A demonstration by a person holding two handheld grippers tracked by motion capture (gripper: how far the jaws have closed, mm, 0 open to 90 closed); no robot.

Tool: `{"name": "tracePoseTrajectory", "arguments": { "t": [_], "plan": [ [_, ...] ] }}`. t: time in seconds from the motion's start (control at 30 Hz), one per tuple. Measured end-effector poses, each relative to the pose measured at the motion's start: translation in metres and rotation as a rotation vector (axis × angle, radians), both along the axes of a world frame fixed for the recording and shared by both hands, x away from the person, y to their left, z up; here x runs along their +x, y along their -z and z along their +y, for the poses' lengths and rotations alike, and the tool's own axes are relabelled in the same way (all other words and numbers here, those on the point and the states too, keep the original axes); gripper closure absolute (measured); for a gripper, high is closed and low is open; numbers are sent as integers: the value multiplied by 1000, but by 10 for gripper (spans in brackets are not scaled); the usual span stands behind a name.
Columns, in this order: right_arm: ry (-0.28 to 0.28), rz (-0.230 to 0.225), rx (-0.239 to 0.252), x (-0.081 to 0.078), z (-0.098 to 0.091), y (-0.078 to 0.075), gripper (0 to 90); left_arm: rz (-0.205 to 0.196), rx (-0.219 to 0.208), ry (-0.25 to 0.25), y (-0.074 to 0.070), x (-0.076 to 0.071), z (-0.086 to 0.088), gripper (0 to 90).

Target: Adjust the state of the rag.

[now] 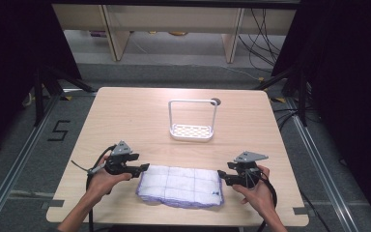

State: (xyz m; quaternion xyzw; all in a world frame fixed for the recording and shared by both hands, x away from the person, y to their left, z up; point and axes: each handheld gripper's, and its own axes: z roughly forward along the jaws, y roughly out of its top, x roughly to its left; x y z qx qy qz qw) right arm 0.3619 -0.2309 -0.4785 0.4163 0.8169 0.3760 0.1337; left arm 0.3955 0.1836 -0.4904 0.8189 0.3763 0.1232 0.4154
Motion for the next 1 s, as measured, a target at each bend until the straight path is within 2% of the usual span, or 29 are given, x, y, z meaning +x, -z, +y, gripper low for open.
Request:
{"name": "tracePoseTrajectory", "arguments": {
  "t": [0.03,0.07,0.13,0.17,0.23,0.27,0.33,0.43,0.5,0.53,0.57,0.6,0.63,0.67,0.7,0.73,0.77,0.93,1.0],
  "plan": [
    [16,22,19,0,2,1,460,10,-6,-5,2,3,-1,383],
    [4,3,9,4,2,2,458,15,2,-4,3,5,-2,384],
    [-10,-8,-1,8,4,4,456,24,18,7,6,7,-4,393],
    [-6,15,4,9,6,4,455,29,32,5,7,7,-6,395],
    [-13,-2,-10,11,10,7,453,33,40,19,9,6,-8,401],
    [-6,22,-12,12,12,6,452,29,50,23,9,5,-8,404],
    [-15,10,-28,15,15,10,452,22,63,29,10,5,-9,410],
    [-11,46,-51,16,19,14,459,10,91,44,14,3,-11,422],
    [-16,52,-85,16,20,17,463,4,118,59,17,3,-12,430],
    [-5,40,-75,15,21,20,467,11,125,66,18,2,-12,434],
    [-22,32,-101,16,20,21,471,7,126,66,19,2,-13,441],
    [-9,37,-88,15,21,22,471,3,138,74,20,1,-13,442],
    [-11,48,-109,15,21,22,473,0,147,80,20,1,-13,441],
    [-15,59,-114,14,22,22,477,-5,146,81,21,0,-14,442],
    [-13,37,-110,14,23,24,477,-13,147,82,22,0,-14,444],
    [-24,42,-134,14,22,23,478,-11,148,86,22,-1,-14,447],
    [-26,43,-137,14,23,23,484,-10,139,82,23,-2,-14,451],
    [-27,27,-125,14,24,26,508,-38,148,121,23,-5,-15,513],
    [-29,54,-126,14,23,24,526,-36,138,137,24,-4,-14,537]
  ]
}}
